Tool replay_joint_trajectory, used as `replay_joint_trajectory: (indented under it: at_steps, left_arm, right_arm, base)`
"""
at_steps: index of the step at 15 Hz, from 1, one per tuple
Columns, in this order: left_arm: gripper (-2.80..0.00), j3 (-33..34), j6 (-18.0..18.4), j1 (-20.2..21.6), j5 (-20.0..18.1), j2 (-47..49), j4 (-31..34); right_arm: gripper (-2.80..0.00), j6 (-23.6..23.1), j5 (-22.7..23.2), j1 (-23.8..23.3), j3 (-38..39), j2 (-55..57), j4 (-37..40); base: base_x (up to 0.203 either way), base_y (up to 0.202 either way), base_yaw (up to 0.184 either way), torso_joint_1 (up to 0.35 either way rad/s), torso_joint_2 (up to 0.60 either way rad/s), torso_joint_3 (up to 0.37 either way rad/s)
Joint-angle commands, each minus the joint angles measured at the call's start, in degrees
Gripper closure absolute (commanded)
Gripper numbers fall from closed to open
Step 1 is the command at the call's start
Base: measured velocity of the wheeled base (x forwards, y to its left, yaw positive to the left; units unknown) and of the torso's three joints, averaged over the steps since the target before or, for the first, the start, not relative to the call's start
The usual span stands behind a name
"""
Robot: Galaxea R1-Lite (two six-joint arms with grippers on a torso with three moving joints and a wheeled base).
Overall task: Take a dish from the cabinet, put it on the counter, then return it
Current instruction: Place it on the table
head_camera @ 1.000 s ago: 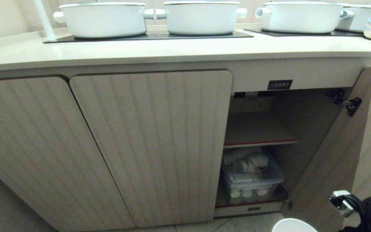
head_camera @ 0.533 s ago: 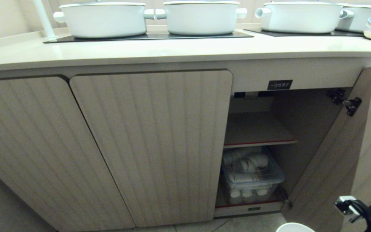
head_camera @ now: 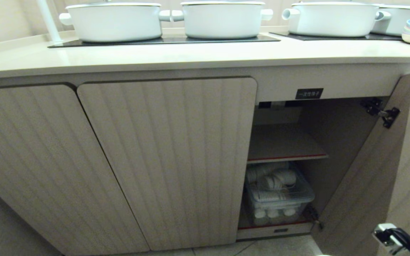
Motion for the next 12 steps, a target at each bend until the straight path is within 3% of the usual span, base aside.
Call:
replay_joint_trajectory:
  at_steps: [1, 12]
  left_arm:
    - [0.0, 0.0, -0.01, 0.0, 0.0, -0.02, 0.0]
    - [0.0, 0.0, -0.01, 0.0, 0.0, -0.02, 0.0]
  right_arm:
    - [0.0, 0.14, 0.03, 0.45, 0.15, -1.47, 0.27]
    - [0.0, 0.14, -0.06, 0.45, 0.15, -2.08, 0.45]
  base:
    - [0.0, 0.0, 0.0, 0.0, 0.0, 0.0]
    - [0.0, 0.0, 0.0, 0.0, 0.0, 0.0]
